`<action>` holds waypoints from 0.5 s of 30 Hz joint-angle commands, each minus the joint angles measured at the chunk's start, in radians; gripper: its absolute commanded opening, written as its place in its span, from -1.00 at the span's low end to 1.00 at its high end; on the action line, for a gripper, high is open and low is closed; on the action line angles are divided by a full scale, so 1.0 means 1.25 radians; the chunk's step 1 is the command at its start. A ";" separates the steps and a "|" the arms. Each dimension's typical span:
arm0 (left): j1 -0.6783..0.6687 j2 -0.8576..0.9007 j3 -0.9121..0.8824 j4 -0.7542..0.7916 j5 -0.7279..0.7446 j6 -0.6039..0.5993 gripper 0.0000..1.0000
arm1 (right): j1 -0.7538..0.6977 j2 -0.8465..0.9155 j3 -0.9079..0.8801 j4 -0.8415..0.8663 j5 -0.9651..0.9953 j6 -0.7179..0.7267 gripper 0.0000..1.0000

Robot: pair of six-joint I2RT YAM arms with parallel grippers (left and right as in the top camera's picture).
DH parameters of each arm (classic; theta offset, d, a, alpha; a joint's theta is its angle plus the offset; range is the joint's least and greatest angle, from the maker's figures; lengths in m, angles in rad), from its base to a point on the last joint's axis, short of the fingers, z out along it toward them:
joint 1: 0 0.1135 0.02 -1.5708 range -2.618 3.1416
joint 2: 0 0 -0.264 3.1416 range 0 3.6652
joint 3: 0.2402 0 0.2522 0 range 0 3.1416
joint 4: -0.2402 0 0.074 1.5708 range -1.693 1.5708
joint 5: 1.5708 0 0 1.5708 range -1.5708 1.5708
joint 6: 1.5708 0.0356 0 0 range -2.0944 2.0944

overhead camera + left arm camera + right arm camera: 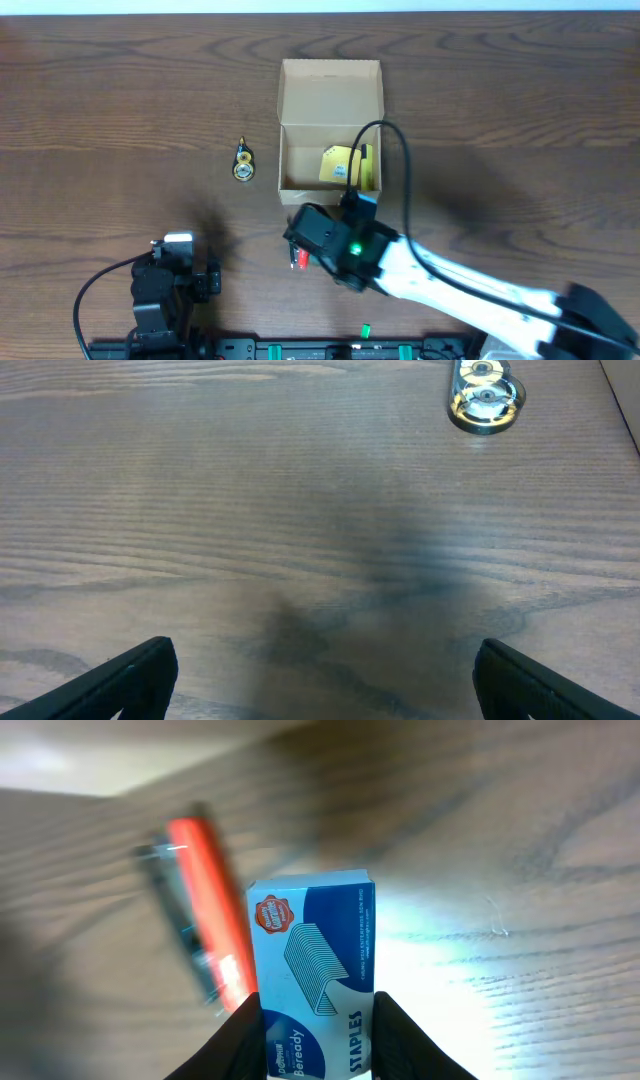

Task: Pack container
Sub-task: 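Drop the staples box into the cardboard box with the right gripper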

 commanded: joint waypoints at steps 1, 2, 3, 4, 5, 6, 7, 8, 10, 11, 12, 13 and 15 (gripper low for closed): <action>-0.003 -0.005 -0.014 -0.009 -0.012 -0.006 0.91 | -0.004 -0.072 0.035 -0.001 0.052 -0.117 -0.41; -0.003 -0.005 -0.014 -0.009 -0.012 -0.006 0.91 | -0.005 -0.089 0.052 -0.001 0.079 -0.144 -0.40; -0.003 -0.005 -0.014 -0.009 -0.012 -0.006 0.91 | -0.007 -0.097 0.067 -0.001 0.105 -0.166 -0.41; -0.003 -0.005 -0.014 -0.009 -0.012 -0.006 0.91 | -0.014 -0.099 0.087 -0.001 0.134 -0.196 -0.40; -0.003 -0.005 -0.014 -0.009 -0.012 -0.006 0.91 | -0.022 -0.099 0.102 0.000 0.157 -0.221 -0.38; -0.003 -0.005 -0.014 -0.009 -0.012 -0.006 0.91 | -0.036 -0.097 0.114 0.009 0.179 -0.252 -0.37; -0.003 -0.005 -0.014 -0.009 -0.012 -0.006 0.91 | -0.056 -0.096 0.122 0.025 0.194 -0.290 -0.38; -0.003 -0.005 -0.014 -0.009 -0.012 -0.006 0.91 | -0.079 -0.093 0.125 0.048 0.197 -0.327 -0.38; -0.003 -0.005 -0.014 -0.009 -0.012 -0.006 0.91 | -0.130 -0.081 0.125 0.088 0.196 -0.380 -0.38; -0.003 -0.005 -0.014 -0.009 -0.012 -0.006 0.91 | -0.157 -0.072 0.125 0.103 0.193 -0.398 -0.38; -0.003 -0.005 -0.014 -0.009 -0.012 -0.006 0.91 | -0.186 -0.060 0.125 0.119 0.184 -0.421 -0.38; -0.003 -0.005 -0.014 -0.009 -0.012 -0.006 0.91 | -0.222 -0.043 0.125 0.141 0.158 -0.457 -0.38; -0.003 -0.005 -0.014 -0.009 -0.012 -0.006 0.91 | -0.278 -0.005 0.125 0.167 0.096 -0.505 -0.39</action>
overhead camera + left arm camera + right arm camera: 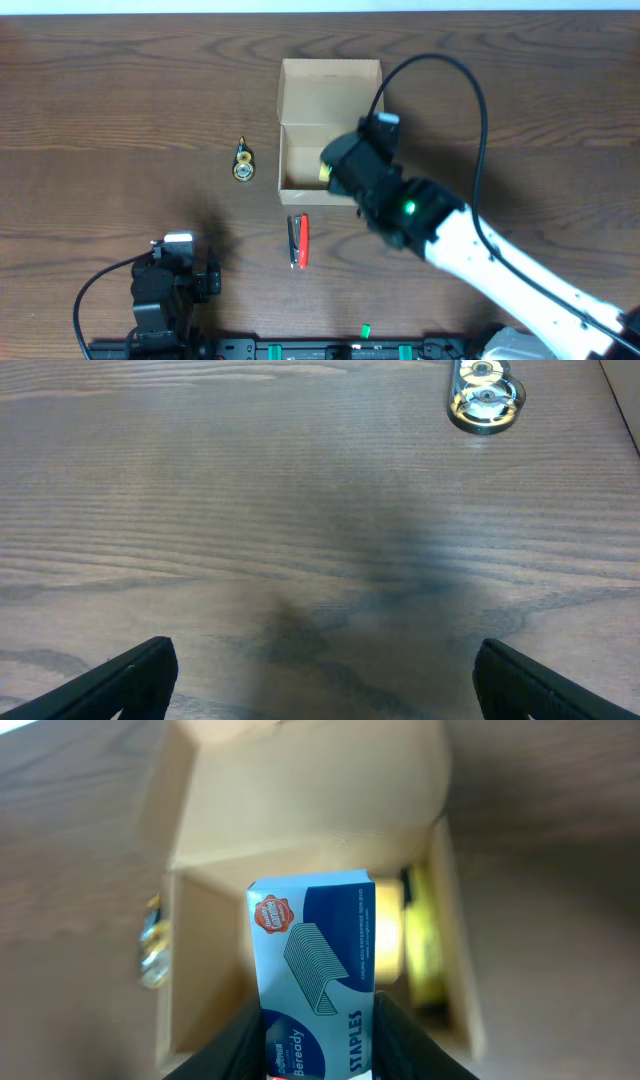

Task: Pack container
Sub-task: 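Drop the staples box into the cardboard box with the right gripper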

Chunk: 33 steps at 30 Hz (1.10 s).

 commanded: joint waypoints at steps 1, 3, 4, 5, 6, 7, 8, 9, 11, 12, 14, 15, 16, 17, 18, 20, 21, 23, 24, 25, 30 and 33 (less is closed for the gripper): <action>-0.003 -0.005 -0.014 -0.009 -0.012 -0.006 0.91 | -0.068 0.058 0.012 0.013 -0.056 -0.114 -0.40; -0.003 -0.005 -0.014 -0.009 -0.012 -0.006 0.91 | -0.093 0.092 0.012 0.017 -0.081 -0.121 -0.41; -0.003 -0.005 -0.014 -0.009 -0.012 -0.006 0.91 | -0.102 0.111 0.012 0.023 -0.100 -0.136 -0.41; -0.003 -0.005 -0.014 -0.009 -0.012 -0.006 0.91 | -0.106 0.128 0.012 0.028 -0.119 -0.149 -0.43; -0.003 -0.005 -0.014 -0.009 -0.012 -0.006 0.91 | -0.106 0.146 0.012 0.030 -0.125 -0.153 -0.43; -0.003 -0.005 -0.014 -0.009 -0.012 -0.006 0.91 | -0.106 0.161 0.012 0.030 -0.125 -0.156 -0.43; -0.003 -0.005 -0.014 -0.009 -0.012 -0.006 0.91 | -0.106 0.175 0.012 0.030 -0.125 -0.161 -0.43; -0.003 -0.005 -0.014 -0.009 -0.012 -0.006 0.90 | -0.105 0.188 0.012 0.029 -0.126 -0.162 -0.43; -0.003 -0.005 -0.014 -0.009 -0.012 -0.006 0.91 | -0.105 0.204 0.012 0.027 -0.128 -0.164 -0.43; -0.003 -0.005 -0.014 -0.009 -0.012 -0.006 0.91 | -0.105 0.212 0.012 0.026 -0.132 -0.168 -0.43; -0.003 -0.005 -0.014 -0.009 -0.012 -0.006 0.91 | -0.105 0.225 0.012 0.022 -0.133 -0.171 -0.40; -0.003 -0.005 -0.014 -0.009 -0.012 -0.006 0.91 | -0.105 0.233 0.012 0.021 -0.134 -0.177 -0.31; -0.003 -0.005 -0.014 -0.009 -0.012 -0.006 0.91 | -0.105 0.237 0.012 0.020 -0.134 -0.182 -0.23; -0.003 -0.005 -0.014 -0.009 -0.012 -0.006 0.91 | -0.105 0.238 0.012 0.020 -0.134 -0.183 -0.15; -0.003 -0.005 -0.014 -0.009 -0.012 -0.006 0.91 | -0.104 0.238 0.012 0.024 -0.135 -0.199 0.03; -0.003 -0.005 -0.014 -0.009 -0.012 -0.006 0.91 | -0.103 0.238 0.014 0.033 -0.140 -0.234 0.33; -0.003 -0.005 -0.014 -0.009 -0.012 -0.006 0.91 | -0.103 0.238 0.016 0.034 -0.140 -0.243 0.53; -0.003 -0.005 -0.014 -0.009 -0.012 -0.006 0.91 | -0.103 0.238 0.028 0.035 -0.140 -0.261 0.79; -0.003 -0.005 -0.014 -0.009 -0.012 -0.006 0.91 | -0.103 0.238 0.039 0.034 -0.140 -0.272 0.87; -0.003 -0.005 -0.014 -0.009 -0.012 -0.006 0.91 | -0.103 0.238 0.059 0.031 -0.140 -0.282 0.99; -0.003 -0.005 -0.014 -0.009 -0.012 -0.006 0.91 | -0.099 0.237 0.271 -0.077 -0.169 -0.353 0.98; -0.003 -0.005 -0.014 -0.009 -0.012 -0.006 0.91 | -0.099 0.235 0.384 -0.168 -0.227 -0.358 0.99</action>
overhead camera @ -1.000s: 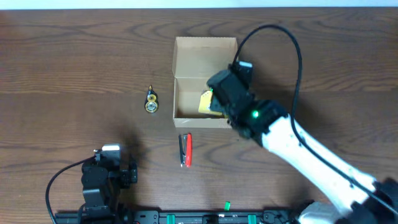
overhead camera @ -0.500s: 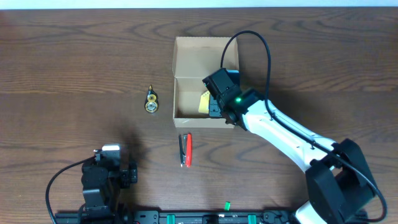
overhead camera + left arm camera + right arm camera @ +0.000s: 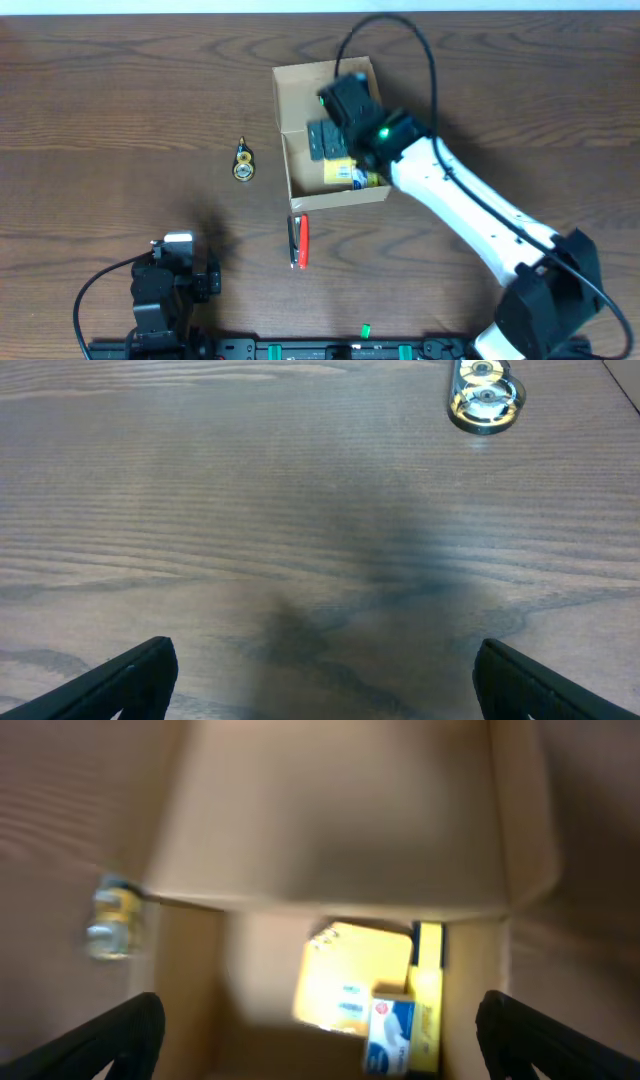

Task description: Pack container

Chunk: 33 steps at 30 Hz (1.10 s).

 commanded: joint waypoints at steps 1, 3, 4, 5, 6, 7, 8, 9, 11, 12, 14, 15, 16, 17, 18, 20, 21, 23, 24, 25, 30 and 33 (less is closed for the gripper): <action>-0.003 -0.005 -0.014 -0.009 -0.012 -0.006 0.91 | 0.005 -0.014 0.127 -0.076 -0.074 -0.037 0.99; -0.003 -0.005 -0.014 -0.009 -0.012 -0.006 0.91 | 0.005 -0.034 0.193 -0.158 -0.093 -0.037 0.99; -0.003 -0.005 -0.014 -0.009 -0.012 -0.006 0.91 | 0.005 -0.046 0.210 -0.189 -0.093 -0.037 0.99; -0.003 -0.005 -0.014 -0.009 -0.012 -0.006 0.91 | 0.005 -0.061 0.222 -0.224 -0.092 -0.037 0.99; -0.003 -0.005 -0.014 -0.009 -0.012 -0.006 0.91 | 0.005 -0.083 0.225 -0.253 -0.084 -0.037 0.99; -0.003 -0.005 -0.014 -0.009 -0.012 -0.006 0.91 | 0.005 -0.109 0.223 -0.285 -0.068 -0.043 0.99; -0.003 -0.005 -0.014 -0.009 -0.012 -0.006 0.91 | 0.005 -0.133 0.222 -0.316 -0.050 -0.060 0.99; -0.003 -0.005 -0.014 -0.009 -0.012 -0.006 0.91 | 0.005 -0.164 0.217 -0.356 -0.016 -0.069 0.99; -0.003 -0.005 -0.014 -0.009 -0.012 -0.006 0.91 | 0.004 -0.233 0.187 -0.398 0.017 -0.113 0.99; -0.003 -0.005 -0.014 -0.009 -0.012 -0.006 0.91 | 0.004 -0.277 0.156 -0.403 0.026 -0.123 0.99; -0.003 -0.005 -0.014 -0.009 -0.012 -0.006 0.91 | 0.001 -0.392 0.054 -0.381 0.045 -0.117 0.98; -0.003 -0.005 -0.014 -0.009 -0.012 -0.006 0.91 | -0.001 -0.450 0.001 -0.364 0.056 -0.095 0.99; -0.003 -0.005 -0.014 -0.009 -0.012 -0.006 0.91 | -0.001 -0.521 -0.065 -0.347 0.073 -0.068 0.99; -0.003 -0.005 -0.014 -0.009 -0.012 -0.006 0.91 | -0.001 -0.582 -0.124 -0.343 0.096 -0.046 0.99; -0.003 -0.005 -0.014 -0.009 -0.012 -0.006 0.91 | -0.001 -0.647 -0.186 -0.344 0.115 -0.023 0.99; -0.003 -0.005 -0.014 -0.009 -0.012 -0.006 0.91 | -0.001 -0.737 -0.270 -0.341 0.120 -0.018 0.99; -0.003 -0.005 -0.014 -0.009 -0.012 -0.006 0.91 | -0.001 -0.777 -0.306 -0.338 0.123 -0.018 0.98; -0.003 -0.005 -0.014 -0.009 -0.012 -0.006 0.91 | -0.001 -0.846 -0.365 -0.324 0.123 -0.019 0.99; -0.003 -0.005 -0.014 -0.009 -0.012 -0.006 0.91 | -0.001 -0.872 -0.388 -0.322 0.124 -0.019 0.98; -0.003 -0.005 -0.014 -0.009 -0.012 -0.006 0.91 | -0.001 -0.893 -0.404 -0.320 0.129 -0.019 0.99; -0.003 -0.005 -0.014 -0.009 -0.012 -0.006 0.91 | -0.001 -0.920 -0.466 -0.289 0.192 -0.019 0.98; -0.003 -0.005 -0.014 -0.009 -0.012 -0.006 0.91 | -0.001 -0.922 -0.564 -0.228 0.224 -0.022 0.99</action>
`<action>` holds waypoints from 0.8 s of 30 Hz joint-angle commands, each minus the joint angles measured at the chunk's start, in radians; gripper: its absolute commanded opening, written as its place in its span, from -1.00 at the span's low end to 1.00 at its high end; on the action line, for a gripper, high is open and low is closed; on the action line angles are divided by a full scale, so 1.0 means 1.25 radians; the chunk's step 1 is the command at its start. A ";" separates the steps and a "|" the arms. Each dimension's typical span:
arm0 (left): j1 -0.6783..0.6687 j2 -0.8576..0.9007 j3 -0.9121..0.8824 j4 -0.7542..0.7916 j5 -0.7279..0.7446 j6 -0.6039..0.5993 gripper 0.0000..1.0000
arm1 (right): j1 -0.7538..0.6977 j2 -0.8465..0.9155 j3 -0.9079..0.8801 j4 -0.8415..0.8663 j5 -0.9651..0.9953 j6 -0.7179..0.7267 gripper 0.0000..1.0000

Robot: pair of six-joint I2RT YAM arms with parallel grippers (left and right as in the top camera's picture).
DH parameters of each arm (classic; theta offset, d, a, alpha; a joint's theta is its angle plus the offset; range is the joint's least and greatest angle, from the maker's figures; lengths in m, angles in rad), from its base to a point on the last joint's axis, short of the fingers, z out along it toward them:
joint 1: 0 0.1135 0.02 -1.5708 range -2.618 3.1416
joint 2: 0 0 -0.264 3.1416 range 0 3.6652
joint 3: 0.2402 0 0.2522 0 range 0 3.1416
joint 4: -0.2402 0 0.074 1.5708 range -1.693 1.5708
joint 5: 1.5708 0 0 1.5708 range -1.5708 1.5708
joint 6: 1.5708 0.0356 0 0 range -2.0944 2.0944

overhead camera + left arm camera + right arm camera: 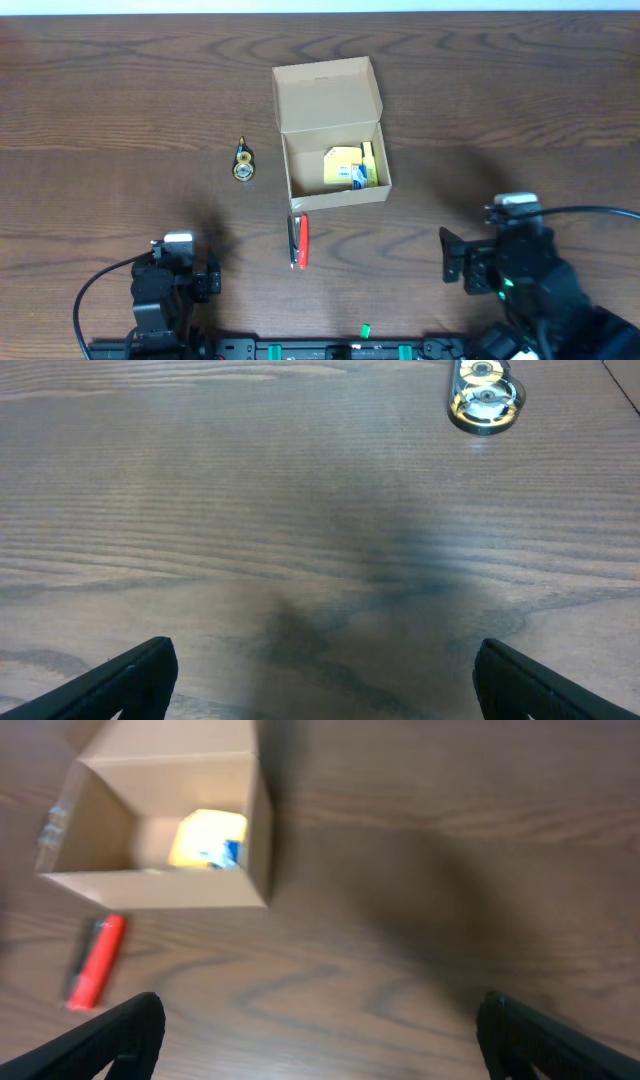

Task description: Pack container

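Note:
An open cardboard box [333, 190] stands mid-table, lid flap tipped back. Inside lie a yellow pad [343, 160] and the blue staples box [358, 176]. A red stapler [299, 240] lies on the table just in front of the box, also in the right wrist view as the stapler [95, 960]. A small gold tape roll [243, 163] sits left of the box and shows as the roll [485, 397]. My right gripper [320, 1040] is open at the near right, holding nothing. My left gripper [322, 675] rests open at the near left.
Dark wood table [120, 100] all round. A black rail with green clips [365, 330] runs along the near edge between the two arm bases.
My right arm has drawn back from over the box to the near right of the table, its gripper still open. The staples box stays inside. The left arm is unchanged.
My right gripper held the staples box low beside the red stapler. Then it carried it over the cardboard box. By the last moment it stood open above the box with the staples inside, and now it is back at the near right.

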 commanded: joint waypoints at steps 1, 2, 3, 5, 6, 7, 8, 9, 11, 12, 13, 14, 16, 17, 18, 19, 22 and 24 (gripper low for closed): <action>-0.003 -0.005 -0.014 -0.009 -0.012 -0.006 0.91 | -0.002 -0.011 -0.096 0.064 0.053 -0.001 0.99; -0.003 -0.005 -0.014 -0.009 -0.012 -0.006 0.91 | -0.002 -0.022 -0.124 0.097 0.046 -0.013 0.98; -0.003 -0.005 -0.014 -0.009 -0.012 -0.006 0.91 | -0.008 -0.040 -0.162 0.143 0.036 -0.034 0.98; -0.003 -0.005 -0.014 -0.009 -0.012 -0.006 0.91 | -0.021 -0.088 -0.241 0.230 0.005 -0.087 0.98; -0.003 -0.005 -0.014 -0.009 -0.012 -0.006 0.91 | -0.034 -0.114 -0.278 0.262 -0.014 -0.103 0.98; -0.003 -0.005 -0.014 -0.009 -0.012 -0.006 0.91 | -0.060 -0.151 -0.321 0.287 -0.040 -0.108 0.99; -0.003 -0.005 -0.014 -0.009 -0.012 -0.006 0.91 | -0.082 -0.178 -0.348 0.294 -0.056 -0.108 0.98; -0.003 -0.005 -0.014 -0.009 -0.012 -0.006 0.91 | -0.113 -0.209 -0.377 0.299 -0.077 -0.108 0.98; -0.003 -0.005 -0.014 -0.009 -0.012 -0.006 0.91 | -0.194 -0.276 -0.429 0.302 -0.125 -0.128 0.99; -0.003 -0.005 -0.014 -0.009 -0.012 -0.006 0.91 | -0.228 -0.300 -0.446 0.302 -0.143 -0.139 0.99; -0.003 -0.005 -0.014 -0.009 -0.012 -0.006 0.91 | -0.261 -0.321 -0.460 0.302 -0.159 -0.147 0.98; -0.003 -0.005 -0.014 -0.009 -0.012 -0.006 0.91 | -0.289 -0.339 -0.472 0.302 -0.175 -0.156 0.98; -0.003 -0.005 -0.014 -0.009 -0.012 -0.006 0.91 | -0.338 -0.371 -0.493 0.302 -0.197 -0.170 0.99; -0.003 -0.005 -0.014 -0.009 -0.012 -0.006 0.91 | -0.357 -0.385 -0.503 0.302 -0.202 -0.171 0.98; -0.003 -0.005 -0.014 -0.009 -0.012 -0.006 0.91 | -0.374 -0.398 -0.513 0.302 -0.205 -0.172 0.98; -0.003 -0.005 -0.014 -0.009 -0.012 -0.006 0.91 | -0.387 -0.409 -0.522 0.302 -0.208 -0.172 0.99; -0.003 -0.005 -0.014 -0.009 -0.012 -0.006 0.91 | -0.419 -0.443 -0.551 0.302 -0.211 -0.172 0.99; -0.003 -0.005 -0.014 -0.009 -0.012 -0.006 0.91 | -0.427 -0.462 -0.570 0.302 -0.211 -0.171 0.98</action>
